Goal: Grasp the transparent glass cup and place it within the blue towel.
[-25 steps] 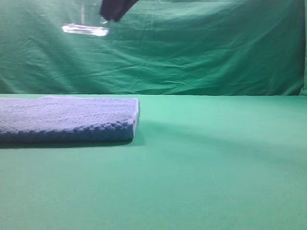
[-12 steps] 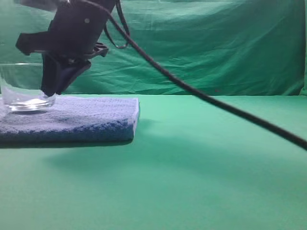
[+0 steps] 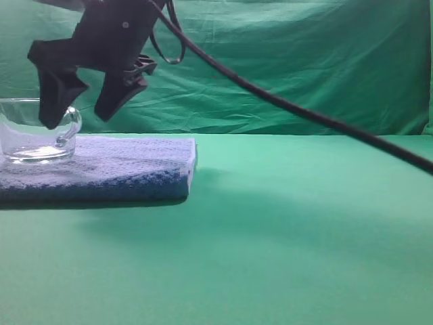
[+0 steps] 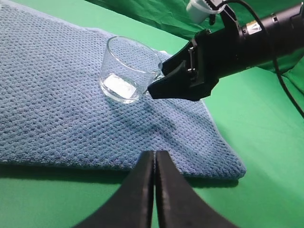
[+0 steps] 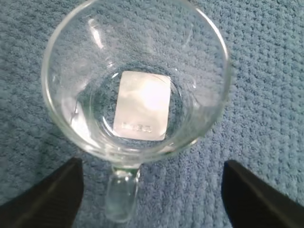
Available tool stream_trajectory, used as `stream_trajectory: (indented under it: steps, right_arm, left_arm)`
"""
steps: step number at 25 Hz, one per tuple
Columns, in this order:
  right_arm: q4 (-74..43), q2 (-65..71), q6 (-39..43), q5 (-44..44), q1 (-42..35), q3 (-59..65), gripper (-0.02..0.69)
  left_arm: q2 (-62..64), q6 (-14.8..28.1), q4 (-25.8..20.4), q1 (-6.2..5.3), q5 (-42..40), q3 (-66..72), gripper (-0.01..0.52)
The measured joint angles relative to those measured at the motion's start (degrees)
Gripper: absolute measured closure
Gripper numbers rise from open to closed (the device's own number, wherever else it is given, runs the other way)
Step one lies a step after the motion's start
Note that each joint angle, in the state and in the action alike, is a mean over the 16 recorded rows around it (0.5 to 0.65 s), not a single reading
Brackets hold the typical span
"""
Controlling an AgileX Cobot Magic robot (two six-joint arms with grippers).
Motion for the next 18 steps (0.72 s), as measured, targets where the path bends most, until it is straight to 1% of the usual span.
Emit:
stream_trajectory:
  steps: [4,6,8,10,13,18]
  right_arm:
    - [-4.3,-6.6,5.9,6.1,-0.8,-0.7,0.546]
    - [-6.5,-10.2,8.5,8.5,-1.1,-0.4,0.603]
    - [-8.6,-14.1,10.7,10.4,-1.4,0.7,0.644]
    - [-10.4,-18.2,12.5,11.4,-1.6,2.8,0.662]
    - [-11.8,-24.6,14.4,10.7,-1.8,7.9,0.665]
    - [-11.6,-37.2,15.7,5.7,-1.8,21.5,0.665]
  left_arm:
    - [0.0,0.0,0.0,0.00,0.0,0.0,0.514]
    - [0.0,0.0,0.0,0.00,0.0,0.0,0.514]
    - [0.0,0.0,0.0,0.00,0.0,0.0,0.514]
    - [0.0,0.0,0.0,0.00,0.0,0.0,0.514]
    - [0.0,0.0,0.0,0.00,0.0,0.0,0.514]
    - [0.0,0.0,0.0,0.00,0.0,0.0,0.514]
